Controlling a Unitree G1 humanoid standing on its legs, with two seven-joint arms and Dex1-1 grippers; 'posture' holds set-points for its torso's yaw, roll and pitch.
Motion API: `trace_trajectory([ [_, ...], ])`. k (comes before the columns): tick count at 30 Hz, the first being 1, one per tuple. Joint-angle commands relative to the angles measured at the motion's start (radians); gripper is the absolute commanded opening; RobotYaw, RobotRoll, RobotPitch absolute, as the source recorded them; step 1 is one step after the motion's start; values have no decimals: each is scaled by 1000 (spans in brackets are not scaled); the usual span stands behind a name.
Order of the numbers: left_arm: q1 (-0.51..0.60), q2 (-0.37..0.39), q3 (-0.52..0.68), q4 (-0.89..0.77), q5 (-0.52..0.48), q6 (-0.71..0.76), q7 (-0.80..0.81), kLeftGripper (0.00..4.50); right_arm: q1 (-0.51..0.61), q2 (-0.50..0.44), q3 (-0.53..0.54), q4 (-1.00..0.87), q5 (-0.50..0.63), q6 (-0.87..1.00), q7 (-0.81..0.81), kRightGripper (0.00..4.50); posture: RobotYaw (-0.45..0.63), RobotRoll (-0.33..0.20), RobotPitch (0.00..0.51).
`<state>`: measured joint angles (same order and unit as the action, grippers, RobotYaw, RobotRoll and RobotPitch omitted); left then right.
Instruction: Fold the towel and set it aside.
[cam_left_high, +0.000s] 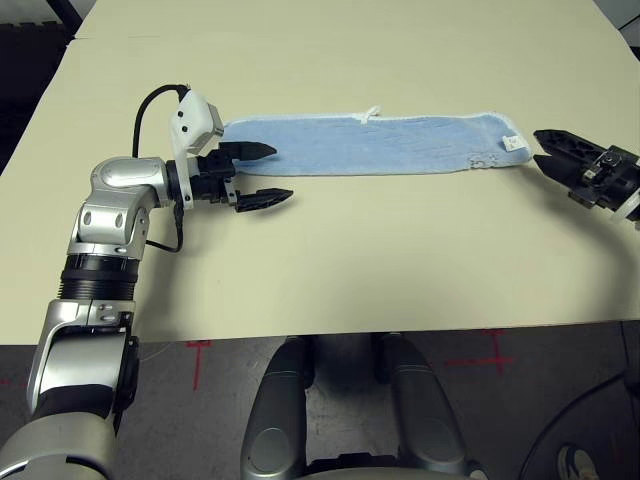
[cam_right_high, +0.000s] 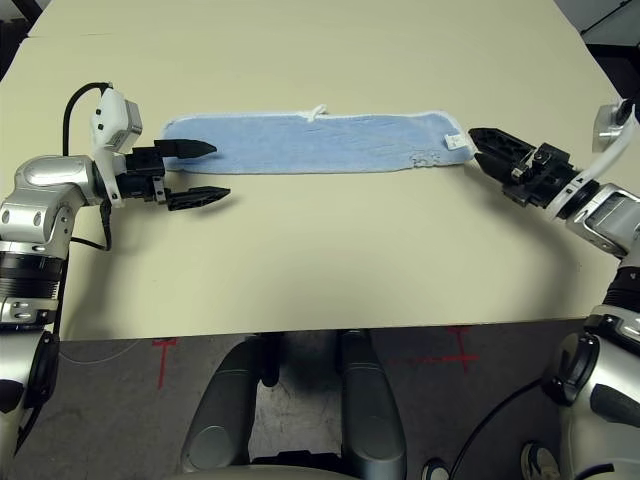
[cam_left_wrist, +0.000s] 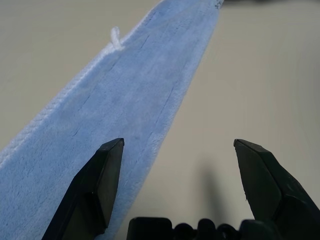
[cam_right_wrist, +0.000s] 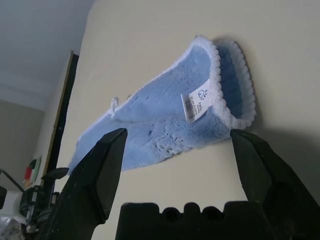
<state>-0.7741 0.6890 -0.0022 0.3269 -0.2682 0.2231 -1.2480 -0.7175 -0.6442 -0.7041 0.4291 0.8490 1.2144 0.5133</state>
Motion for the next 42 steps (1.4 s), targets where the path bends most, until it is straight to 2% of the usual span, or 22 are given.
trace_trajectory([
  [1,28,5,-6,-31,7,4,18,4471,11,21,-34,-20,15,10,-80,4500,-21,0,326],
  [8,89,-24,17,-107,-9,45,130,4471,50,115,-94,-97,52,-35,-196,4500,-23,0,319],
  [18,105,-73,44,-120,-8,37,266,4471,72,202,-176,-182,149,-70,-385,4500,-18,0,322],
  [25,88,-60,29,-100,-6,27,235,4471,80,245,-146,-208,177,-124,-434,4500,-22,0,320],
  [31,65,-50,21,-71,3,13,205,4471,47,239,-89,-167,141,-183,-475,4500,-24,0,324],
  [39,57,-47,19,-61,5,4,192,4471,23,236,-56,-147,160,-202,-490,4500,-19,0,321],
  [42,58,-43,20,-62,4,4,189,4500,26,231,-47,-144,155,-215,-485,3896,-17,0,318],
])
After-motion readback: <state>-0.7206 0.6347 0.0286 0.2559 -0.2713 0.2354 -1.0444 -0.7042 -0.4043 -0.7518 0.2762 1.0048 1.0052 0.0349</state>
